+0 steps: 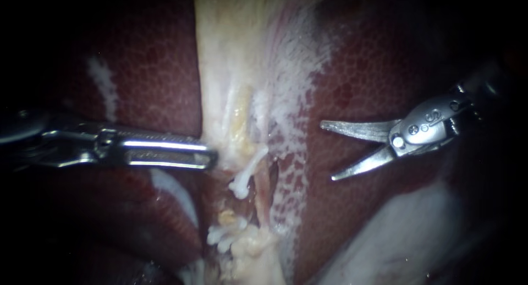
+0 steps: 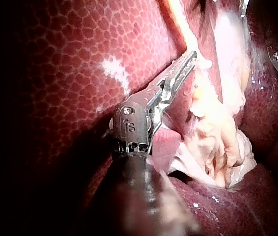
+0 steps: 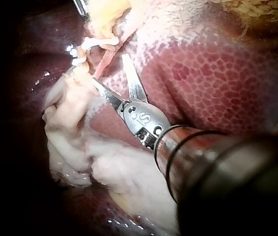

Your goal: Go back from the cut left tube

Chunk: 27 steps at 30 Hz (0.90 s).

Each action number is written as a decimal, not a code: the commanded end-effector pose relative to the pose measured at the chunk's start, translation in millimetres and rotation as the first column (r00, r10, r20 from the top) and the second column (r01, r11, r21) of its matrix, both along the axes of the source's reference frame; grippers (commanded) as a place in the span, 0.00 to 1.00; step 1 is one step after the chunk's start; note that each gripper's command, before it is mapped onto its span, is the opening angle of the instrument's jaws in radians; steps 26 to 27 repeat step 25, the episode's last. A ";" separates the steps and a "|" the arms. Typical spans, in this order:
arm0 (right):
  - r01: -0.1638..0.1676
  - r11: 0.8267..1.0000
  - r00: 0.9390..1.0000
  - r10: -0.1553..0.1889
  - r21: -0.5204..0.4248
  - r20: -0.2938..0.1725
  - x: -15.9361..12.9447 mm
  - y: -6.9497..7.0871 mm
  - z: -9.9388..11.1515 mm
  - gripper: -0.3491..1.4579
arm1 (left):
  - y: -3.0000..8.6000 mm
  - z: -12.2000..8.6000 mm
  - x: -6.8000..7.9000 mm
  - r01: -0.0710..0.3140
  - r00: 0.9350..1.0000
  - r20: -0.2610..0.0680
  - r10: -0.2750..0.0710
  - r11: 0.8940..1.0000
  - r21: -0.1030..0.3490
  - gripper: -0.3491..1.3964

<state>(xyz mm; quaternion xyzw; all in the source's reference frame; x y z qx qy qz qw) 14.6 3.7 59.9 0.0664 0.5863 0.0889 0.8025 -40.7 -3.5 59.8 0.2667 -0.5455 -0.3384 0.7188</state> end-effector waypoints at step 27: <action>-0.003 1.000 1.000 0.003 -0.002 0.002 0.1 -0.3 0.1 0.99 | 0.0 0.0 -0.2 -0.002 1.000 0.000 0.002 1.000 0.000 0.00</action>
